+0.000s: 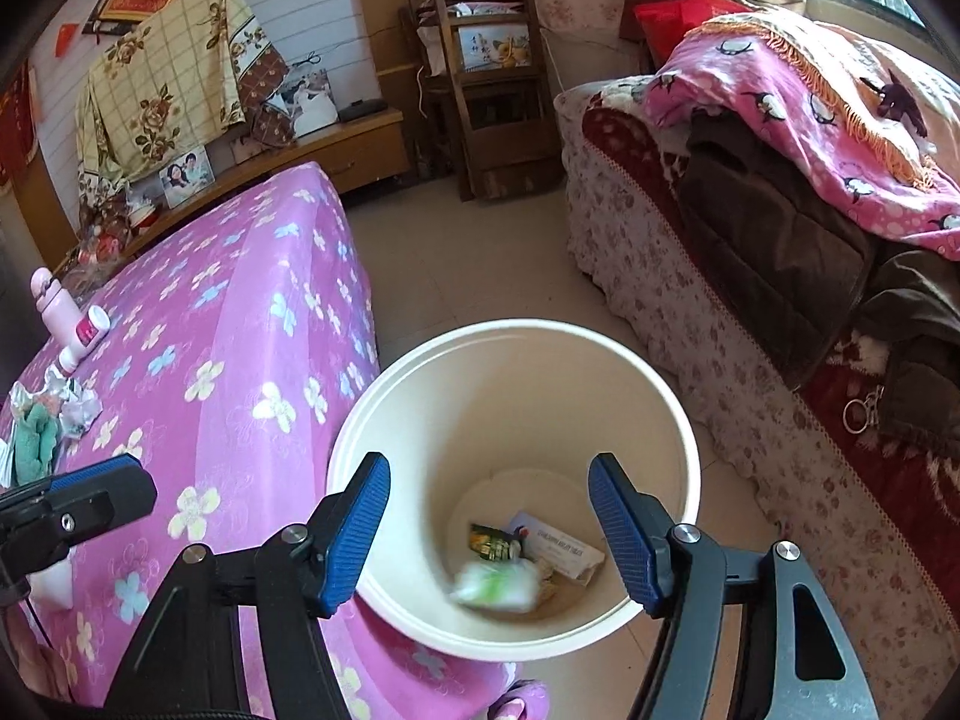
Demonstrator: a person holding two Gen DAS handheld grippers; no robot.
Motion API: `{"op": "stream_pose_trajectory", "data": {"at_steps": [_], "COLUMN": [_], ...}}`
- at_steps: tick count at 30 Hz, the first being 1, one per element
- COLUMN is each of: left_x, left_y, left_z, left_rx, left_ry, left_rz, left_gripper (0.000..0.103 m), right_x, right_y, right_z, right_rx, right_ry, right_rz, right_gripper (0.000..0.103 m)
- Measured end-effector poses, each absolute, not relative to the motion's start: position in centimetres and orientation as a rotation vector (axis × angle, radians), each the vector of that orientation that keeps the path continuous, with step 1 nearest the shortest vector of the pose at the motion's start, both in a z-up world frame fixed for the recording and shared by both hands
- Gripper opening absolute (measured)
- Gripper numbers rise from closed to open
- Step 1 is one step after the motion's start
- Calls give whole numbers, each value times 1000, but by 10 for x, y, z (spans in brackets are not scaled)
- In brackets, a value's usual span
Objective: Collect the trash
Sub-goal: 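Carry both items over the white bucket and open both tools to drop them, then move both tools back over the remaining trash on the table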
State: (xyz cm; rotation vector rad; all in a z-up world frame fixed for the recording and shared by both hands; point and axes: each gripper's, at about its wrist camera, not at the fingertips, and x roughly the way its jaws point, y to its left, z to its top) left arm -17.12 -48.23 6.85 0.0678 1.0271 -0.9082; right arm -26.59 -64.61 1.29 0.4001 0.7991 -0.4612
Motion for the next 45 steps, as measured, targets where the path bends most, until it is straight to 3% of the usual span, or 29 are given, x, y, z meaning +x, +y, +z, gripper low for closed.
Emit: {"op": "stream_pose_trajectory", "data": {"at_steps": [17, 31, 38, 45], "left_x": [-164, -138, -75, 10], "left_y": [-403, -261, -188, -173], "left_z": [79, 92, 116, 105], "left_rx": [109, 74, 19, -47], "left_ry": [945, 935, 906, 968], "left_rz": [-712, -497, -311, -271], "left_gripper": [44, 44, 44, 44], "right_x": [-247, -186, -168, -164], "right_y": [-580, -475, -432, -408], "right_z": [38, 50, 52, 51], "right_rx": [355, 295, 261, 221], "right_ry": [797, 834, 845, 873], "right_rz": [-350, -115, -34, -3], "right_gripper": [68, 71, 71, 71]}}
